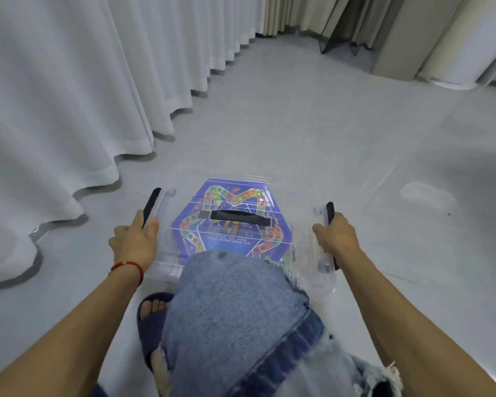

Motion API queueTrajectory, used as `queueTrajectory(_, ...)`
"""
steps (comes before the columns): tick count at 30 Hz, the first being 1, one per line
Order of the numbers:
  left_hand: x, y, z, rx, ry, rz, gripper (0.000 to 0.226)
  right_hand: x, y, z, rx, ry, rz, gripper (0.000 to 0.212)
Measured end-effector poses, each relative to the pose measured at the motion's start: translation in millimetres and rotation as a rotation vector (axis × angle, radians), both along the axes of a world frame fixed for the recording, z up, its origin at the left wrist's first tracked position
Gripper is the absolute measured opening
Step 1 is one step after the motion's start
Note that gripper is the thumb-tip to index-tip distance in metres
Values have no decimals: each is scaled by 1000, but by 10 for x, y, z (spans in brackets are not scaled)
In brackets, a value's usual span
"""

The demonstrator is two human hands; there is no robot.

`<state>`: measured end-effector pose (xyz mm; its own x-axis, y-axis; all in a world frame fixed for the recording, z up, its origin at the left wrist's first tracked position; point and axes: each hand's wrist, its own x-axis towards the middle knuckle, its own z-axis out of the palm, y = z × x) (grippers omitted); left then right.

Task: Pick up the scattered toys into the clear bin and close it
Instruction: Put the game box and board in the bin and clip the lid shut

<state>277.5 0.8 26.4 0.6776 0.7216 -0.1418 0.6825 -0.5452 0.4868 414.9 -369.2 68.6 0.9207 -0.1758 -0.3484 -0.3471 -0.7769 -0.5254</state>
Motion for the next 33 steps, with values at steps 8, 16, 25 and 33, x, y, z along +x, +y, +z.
queueTrajectory(8,-53,-86,79,-26,-186,61,53,-91,92,-19,-133,-154,29,34)
queueTrajectory(16,14,-176,247,126,-105,5,35,-82,141,-116,-176,-194,38,36)
queueTrajectory(25,195,-119,411,190,88,-103,29,-45,75,-121,-65,-152,44,42)
queueTrajectory(33,403,223,529,-501,13,-38,36,-98,52,-60,153,-30,-36,55)
